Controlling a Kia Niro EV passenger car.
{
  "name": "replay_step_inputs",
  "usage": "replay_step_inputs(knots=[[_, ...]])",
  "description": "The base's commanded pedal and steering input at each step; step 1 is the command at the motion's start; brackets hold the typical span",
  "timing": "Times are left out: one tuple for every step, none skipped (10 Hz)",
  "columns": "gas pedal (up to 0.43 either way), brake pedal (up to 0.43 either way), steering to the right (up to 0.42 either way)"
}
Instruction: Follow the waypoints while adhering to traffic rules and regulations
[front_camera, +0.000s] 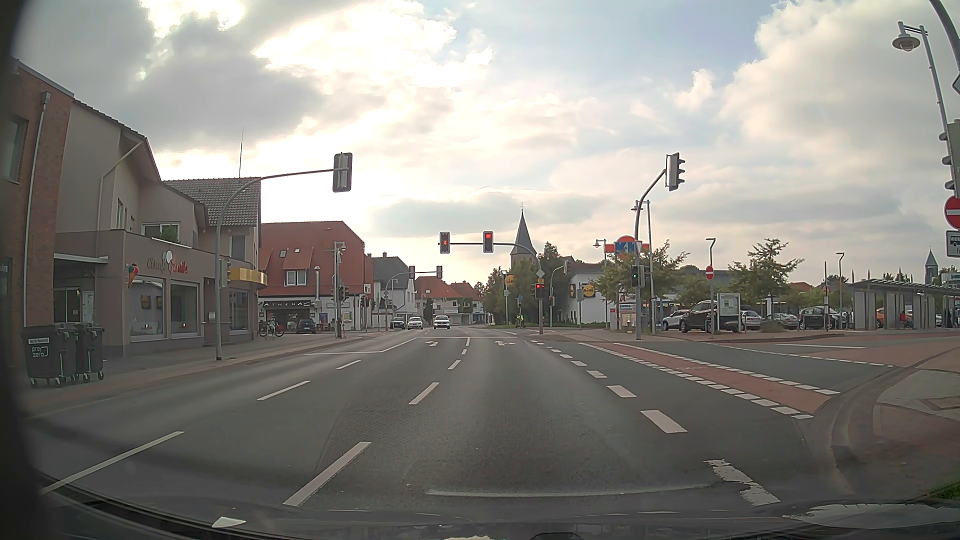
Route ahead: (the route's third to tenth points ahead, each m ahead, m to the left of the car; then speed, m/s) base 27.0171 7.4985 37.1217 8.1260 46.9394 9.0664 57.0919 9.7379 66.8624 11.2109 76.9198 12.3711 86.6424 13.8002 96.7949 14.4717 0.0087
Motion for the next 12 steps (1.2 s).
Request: replay_step_inputs(knots=[[0.0,0.22,-0.005],[0.0,0.22,-0.005],[0.0,0.22,-0.005],[0.0,0.22,-0.005],[0.0,0.22,-0.005],[0.0,0.22,-0.005],[0.0,0.22,-0.005],[0.0,0.22,-0.005],[0.0,0.22,-0.005],[0.0,0.22,-0.005],[0.0,0.22,-0.005],[0.0,0.22,-0.005]])
